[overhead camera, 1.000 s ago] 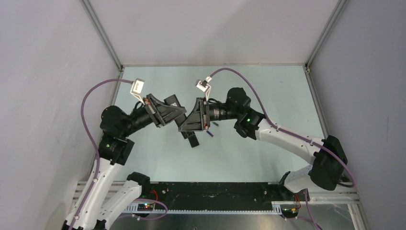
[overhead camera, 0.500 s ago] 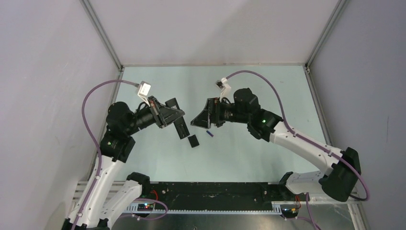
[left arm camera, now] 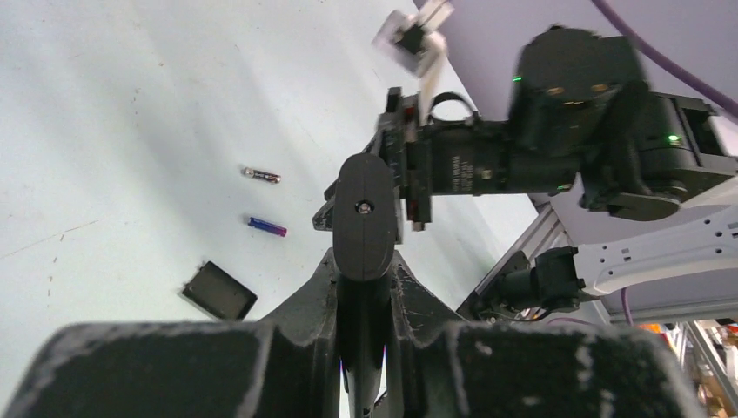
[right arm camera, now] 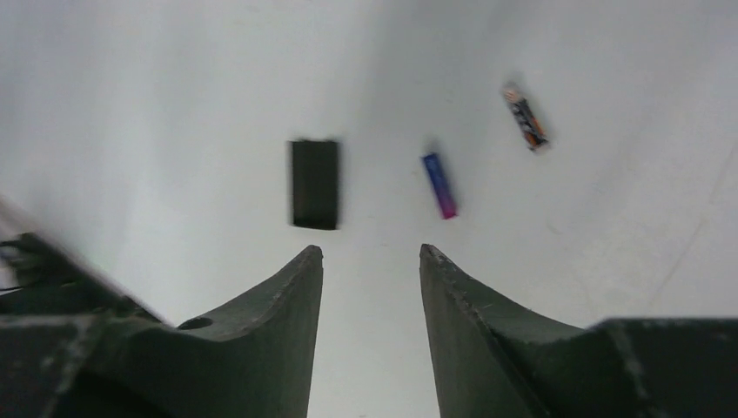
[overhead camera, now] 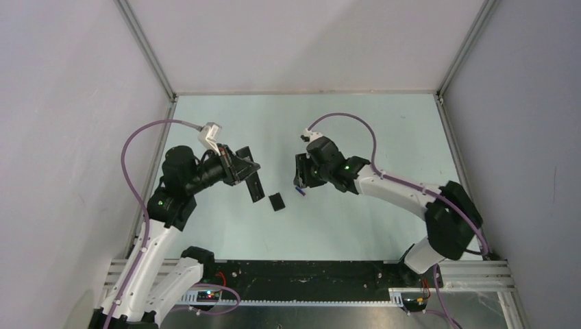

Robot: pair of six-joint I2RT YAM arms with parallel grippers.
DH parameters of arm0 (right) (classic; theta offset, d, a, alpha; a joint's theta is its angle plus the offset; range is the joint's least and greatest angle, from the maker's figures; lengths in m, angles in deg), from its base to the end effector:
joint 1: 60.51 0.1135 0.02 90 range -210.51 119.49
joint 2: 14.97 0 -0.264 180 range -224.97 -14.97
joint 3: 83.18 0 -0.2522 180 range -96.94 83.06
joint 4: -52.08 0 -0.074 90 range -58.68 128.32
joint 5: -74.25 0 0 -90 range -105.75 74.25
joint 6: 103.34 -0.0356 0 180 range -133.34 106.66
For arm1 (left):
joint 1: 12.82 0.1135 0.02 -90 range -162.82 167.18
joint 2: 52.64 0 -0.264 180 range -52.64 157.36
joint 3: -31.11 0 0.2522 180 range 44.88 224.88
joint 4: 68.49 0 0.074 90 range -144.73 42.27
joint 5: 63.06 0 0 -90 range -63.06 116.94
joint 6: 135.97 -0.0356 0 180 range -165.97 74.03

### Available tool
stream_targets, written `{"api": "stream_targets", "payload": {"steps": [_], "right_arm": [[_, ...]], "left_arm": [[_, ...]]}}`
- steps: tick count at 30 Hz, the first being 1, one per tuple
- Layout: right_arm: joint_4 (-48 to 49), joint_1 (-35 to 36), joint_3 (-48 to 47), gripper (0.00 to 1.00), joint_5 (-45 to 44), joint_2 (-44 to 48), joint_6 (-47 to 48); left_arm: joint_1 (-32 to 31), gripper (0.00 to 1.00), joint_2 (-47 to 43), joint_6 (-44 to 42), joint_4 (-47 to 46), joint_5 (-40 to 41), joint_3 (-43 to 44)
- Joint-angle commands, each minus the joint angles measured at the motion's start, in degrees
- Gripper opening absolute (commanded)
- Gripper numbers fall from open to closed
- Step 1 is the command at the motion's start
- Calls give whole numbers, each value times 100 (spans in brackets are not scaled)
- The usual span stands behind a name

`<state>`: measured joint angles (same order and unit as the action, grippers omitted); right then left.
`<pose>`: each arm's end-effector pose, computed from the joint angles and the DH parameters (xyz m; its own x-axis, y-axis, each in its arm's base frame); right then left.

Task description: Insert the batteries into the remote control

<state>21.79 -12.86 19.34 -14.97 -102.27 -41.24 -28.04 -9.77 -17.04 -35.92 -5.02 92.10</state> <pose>0.2286 0.2515 0.2636 -0.7326 -0.1092 -0.6718 -0.4562 0.8113 0.3656 0.1563 -0.0621 0.3455 -0.5577 -0.2736 -0.7836 0.5113 0.6304 -0.5840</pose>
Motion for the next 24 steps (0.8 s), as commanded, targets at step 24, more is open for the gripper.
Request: {"api": "stream_targets", "payload": {"steps": [24], "right_arm": [[-934, 235, -1558, 38, -1034, -2613, 1140]], "left_arm": [[96, 0, 225, -410, 157, 26, 83]]}}
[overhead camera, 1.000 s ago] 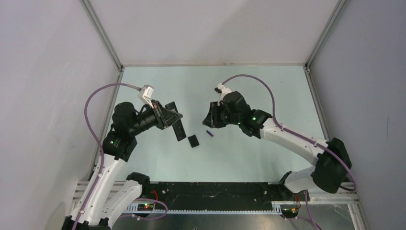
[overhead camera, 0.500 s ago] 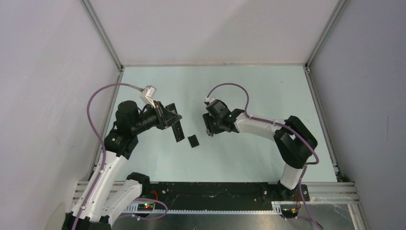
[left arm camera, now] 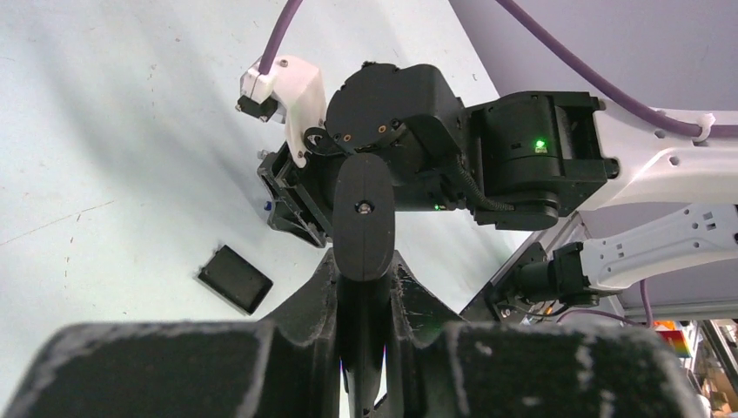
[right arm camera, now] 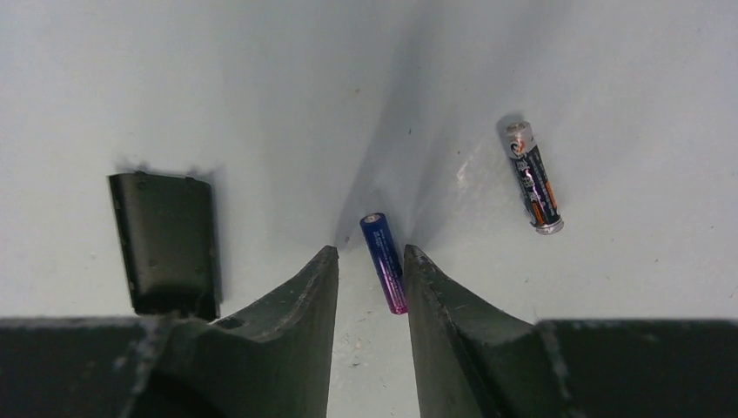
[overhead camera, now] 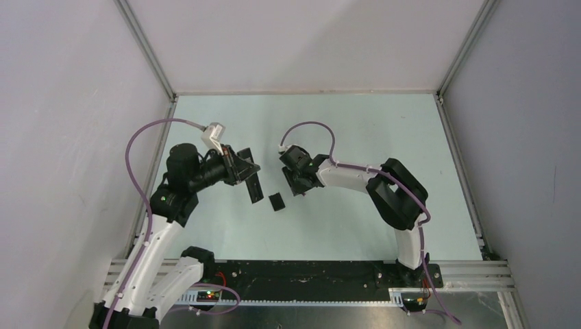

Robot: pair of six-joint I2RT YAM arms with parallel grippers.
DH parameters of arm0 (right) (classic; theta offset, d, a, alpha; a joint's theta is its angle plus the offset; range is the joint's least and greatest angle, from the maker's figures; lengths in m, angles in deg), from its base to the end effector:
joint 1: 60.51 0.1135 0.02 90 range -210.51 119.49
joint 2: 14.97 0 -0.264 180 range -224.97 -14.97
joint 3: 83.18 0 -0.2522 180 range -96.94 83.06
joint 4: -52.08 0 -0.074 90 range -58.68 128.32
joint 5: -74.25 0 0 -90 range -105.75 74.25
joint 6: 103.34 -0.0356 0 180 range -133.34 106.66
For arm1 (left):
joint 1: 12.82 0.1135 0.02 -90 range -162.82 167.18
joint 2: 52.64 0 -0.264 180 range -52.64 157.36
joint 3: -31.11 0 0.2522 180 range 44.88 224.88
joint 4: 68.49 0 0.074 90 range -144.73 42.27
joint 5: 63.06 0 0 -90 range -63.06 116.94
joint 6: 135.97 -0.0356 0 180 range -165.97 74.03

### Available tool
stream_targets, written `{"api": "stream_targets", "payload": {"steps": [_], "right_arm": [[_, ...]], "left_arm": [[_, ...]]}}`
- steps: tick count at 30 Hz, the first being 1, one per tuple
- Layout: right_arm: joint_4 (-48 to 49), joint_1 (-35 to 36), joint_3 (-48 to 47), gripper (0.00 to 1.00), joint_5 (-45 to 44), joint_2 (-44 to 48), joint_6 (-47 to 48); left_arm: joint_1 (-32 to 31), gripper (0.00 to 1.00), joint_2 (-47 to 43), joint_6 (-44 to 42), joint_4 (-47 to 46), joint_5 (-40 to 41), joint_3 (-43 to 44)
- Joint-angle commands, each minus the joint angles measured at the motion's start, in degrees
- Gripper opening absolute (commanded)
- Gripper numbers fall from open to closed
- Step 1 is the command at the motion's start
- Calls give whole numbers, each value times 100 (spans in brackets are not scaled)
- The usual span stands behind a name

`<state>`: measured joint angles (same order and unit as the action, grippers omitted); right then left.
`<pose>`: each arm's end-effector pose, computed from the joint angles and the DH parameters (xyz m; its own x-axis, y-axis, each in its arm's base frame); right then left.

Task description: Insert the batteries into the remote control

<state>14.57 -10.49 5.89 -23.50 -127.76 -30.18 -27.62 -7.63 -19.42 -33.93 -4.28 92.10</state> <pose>0.2684 0.3126 0.1690 -0.7363 -0.4314 -0.5213 -0.5243 0.8508 0.0365 0.1643 -0.0625 0.3364 -0.5855 -0.2407 -0.7741 0.4826 0.6637 -0.5714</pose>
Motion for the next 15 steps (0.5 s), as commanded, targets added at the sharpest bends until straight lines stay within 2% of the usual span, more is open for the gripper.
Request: {"api": "stream_targets", "payload": {"steps": [1, 5, 12, 15], "right_arm": [[-224, -10, -217, 39, -185, -86, 33], [-289, -22, -219, 39, -96, -162, 48], [-420, -50, -301, 15, -63, -252, -31], [-411, -54, -308, 10, -81, -160, -65]], "left_arm": [[56, 0, 32, -179, -41, -50, 87], [64, 0, 64, -194, -36, -88, 110], [74, 0, 46, -211, -8, -108, 121], [75, 0, 39, -207, -4, -115, 119]]}}
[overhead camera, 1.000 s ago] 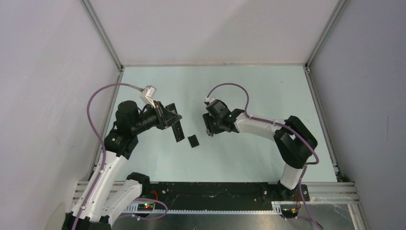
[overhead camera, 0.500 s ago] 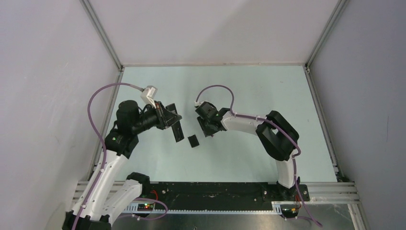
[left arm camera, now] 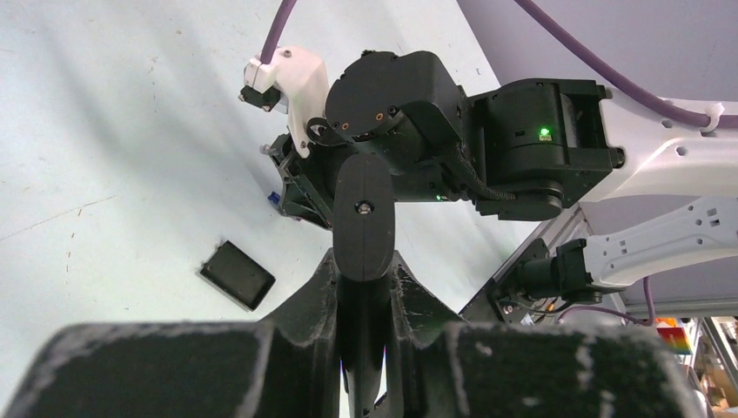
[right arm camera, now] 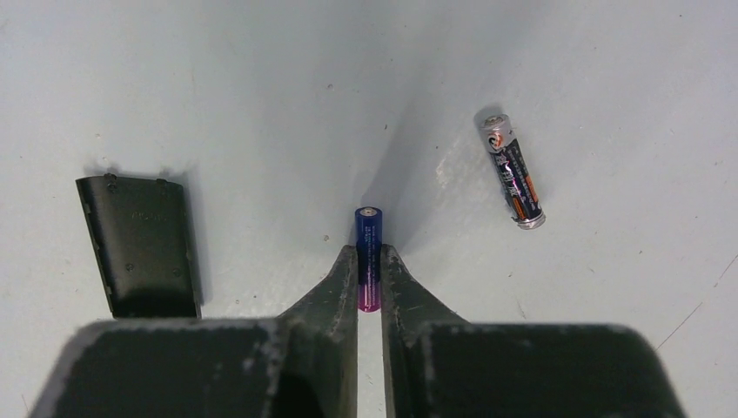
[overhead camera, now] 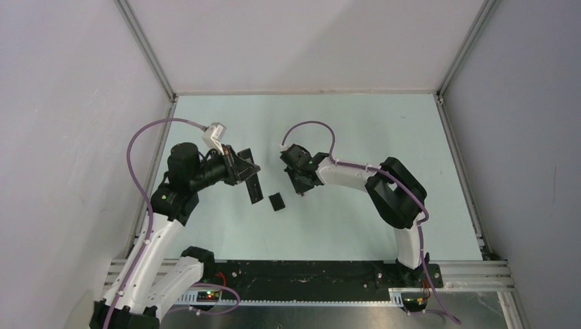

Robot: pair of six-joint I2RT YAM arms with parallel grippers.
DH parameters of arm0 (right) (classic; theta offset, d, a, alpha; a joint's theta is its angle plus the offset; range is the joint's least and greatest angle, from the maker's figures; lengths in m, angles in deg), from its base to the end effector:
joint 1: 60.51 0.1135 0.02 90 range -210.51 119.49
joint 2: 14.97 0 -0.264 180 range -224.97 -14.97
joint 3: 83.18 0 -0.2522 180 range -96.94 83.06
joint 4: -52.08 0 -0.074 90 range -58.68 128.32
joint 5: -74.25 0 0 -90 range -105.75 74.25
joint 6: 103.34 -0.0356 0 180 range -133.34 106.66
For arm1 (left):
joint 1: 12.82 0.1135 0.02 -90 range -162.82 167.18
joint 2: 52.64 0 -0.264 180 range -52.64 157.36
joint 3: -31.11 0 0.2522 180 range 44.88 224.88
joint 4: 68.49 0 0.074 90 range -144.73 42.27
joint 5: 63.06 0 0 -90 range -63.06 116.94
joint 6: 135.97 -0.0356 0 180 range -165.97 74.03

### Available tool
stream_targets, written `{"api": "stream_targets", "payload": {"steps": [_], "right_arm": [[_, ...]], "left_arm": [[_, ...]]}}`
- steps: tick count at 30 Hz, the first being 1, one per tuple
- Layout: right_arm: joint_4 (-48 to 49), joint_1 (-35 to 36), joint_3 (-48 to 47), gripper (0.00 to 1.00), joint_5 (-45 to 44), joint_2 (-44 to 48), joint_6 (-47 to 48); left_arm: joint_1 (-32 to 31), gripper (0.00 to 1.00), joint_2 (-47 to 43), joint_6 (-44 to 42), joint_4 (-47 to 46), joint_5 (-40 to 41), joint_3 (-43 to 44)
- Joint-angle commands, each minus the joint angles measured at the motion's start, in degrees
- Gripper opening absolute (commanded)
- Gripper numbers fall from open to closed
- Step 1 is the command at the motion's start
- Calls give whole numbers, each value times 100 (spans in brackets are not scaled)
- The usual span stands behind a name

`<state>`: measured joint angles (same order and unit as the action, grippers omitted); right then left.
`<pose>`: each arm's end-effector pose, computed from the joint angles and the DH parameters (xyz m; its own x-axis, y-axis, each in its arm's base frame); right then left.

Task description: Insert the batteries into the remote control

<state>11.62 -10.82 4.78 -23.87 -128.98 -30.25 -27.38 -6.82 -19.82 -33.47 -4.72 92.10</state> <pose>0.2703 0.3108 0.1635 -0.7559 -0.4460 -0.4792 -0.5150 0.8571 0.0148 0.1671 -0.0627 0.3334 -0.5999 -0.2318 -0.7658 0.4762 0.6657 -0.5745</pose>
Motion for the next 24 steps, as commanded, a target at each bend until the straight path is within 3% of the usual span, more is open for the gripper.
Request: {"api": "stream_targets", "payload": {"steps": [1, 6, 14, 24], "right_arm": [[-107, -21, -196, 8, -55, 45, -71], [64, -25, -71, 8, 46, 707, -83], [527, 31, 353, 9, 661, 2643, -171], [2145, 227, 1005, 9, 1546, 4424, -264]], "left_arm": [[51, 0, -46, -169, -51, -80, 127], [56, 0, -99, -161, -47, -113, 167], [55, 0, -215, -91, -41, -177, 395], [62, 0, -375, 334, -52, -365, 701]]}}
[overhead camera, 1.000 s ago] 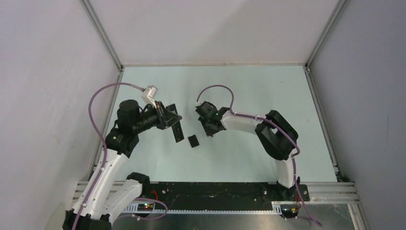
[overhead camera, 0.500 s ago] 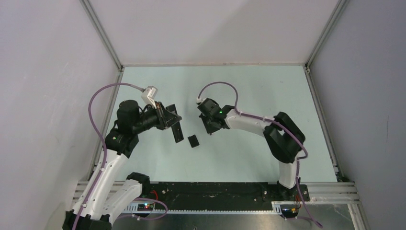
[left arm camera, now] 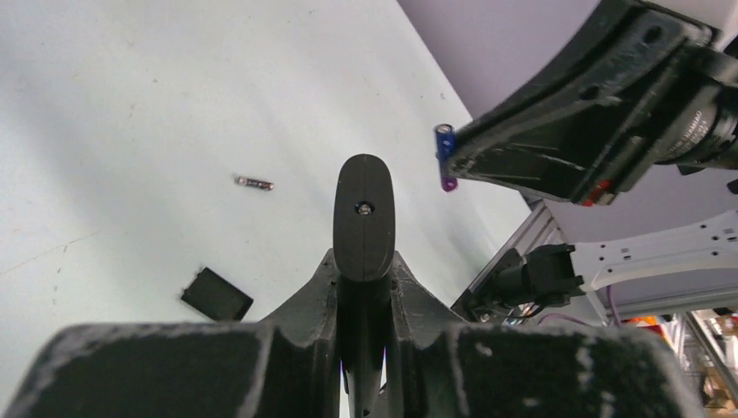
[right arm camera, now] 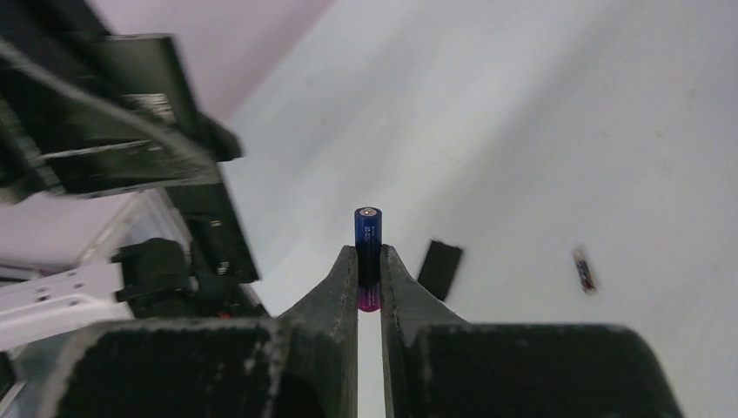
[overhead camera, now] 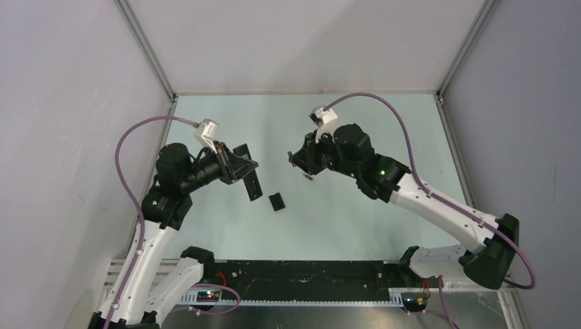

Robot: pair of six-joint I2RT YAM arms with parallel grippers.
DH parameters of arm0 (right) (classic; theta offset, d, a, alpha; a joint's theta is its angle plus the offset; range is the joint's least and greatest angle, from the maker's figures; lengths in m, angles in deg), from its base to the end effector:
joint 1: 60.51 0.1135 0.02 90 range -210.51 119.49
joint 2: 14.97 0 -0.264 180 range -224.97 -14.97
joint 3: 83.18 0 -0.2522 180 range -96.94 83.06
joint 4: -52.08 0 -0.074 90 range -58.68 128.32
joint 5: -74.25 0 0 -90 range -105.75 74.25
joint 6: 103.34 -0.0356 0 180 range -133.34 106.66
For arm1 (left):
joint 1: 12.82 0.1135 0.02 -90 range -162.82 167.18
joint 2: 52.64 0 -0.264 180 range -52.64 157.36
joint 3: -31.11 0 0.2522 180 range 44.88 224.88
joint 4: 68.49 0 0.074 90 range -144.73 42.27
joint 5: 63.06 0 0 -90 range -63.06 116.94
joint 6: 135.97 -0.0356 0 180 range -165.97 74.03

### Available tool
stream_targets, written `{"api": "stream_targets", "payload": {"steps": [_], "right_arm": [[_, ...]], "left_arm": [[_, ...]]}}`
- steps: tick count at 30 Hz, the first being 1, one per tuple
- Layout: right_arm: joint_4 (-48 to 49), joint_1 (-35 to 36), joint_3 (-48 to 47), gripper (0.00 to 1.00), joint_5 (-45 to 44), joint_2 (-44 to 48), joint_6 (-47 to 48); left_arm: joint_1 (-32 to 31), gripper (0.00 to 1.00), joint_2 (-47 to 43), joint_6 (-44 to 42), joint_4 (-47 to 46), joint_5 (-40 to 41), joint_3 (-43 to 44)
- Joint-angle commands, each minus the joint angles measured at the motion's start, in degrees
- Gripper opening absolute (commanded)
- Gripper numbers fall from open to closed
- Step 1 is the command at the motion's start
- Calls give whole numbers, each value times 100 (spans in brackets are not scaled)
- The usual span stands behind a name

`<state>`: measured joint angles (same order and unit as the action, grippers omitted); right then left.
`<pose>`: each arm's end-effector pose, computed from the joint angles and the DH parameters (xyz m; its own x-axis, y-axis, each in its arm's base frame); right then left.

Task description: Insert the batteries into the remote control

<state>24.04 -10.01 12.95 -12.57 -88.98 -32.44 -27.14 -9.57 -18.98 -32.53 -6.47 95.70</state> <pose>0.1892 0.2326 0.3763 -0.4506 -0.0330 -0.8921 -0.6948 0.6405 0.3272 0.1523 -0.0591 0.3604 -0.5435 -0.2523 -0.8006 0.5347 0.6312 -0.5619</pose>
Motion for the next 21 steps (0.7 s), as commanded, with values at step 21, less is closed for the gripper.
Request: {"api": "stream_targets", "payload": {"steps": [21], "right_arm": [[2763, 1656, 706, 13, -191, 1182, 1665]], "left_arm": [[32, 0, 41, 559, -888, -707, 784]]}}
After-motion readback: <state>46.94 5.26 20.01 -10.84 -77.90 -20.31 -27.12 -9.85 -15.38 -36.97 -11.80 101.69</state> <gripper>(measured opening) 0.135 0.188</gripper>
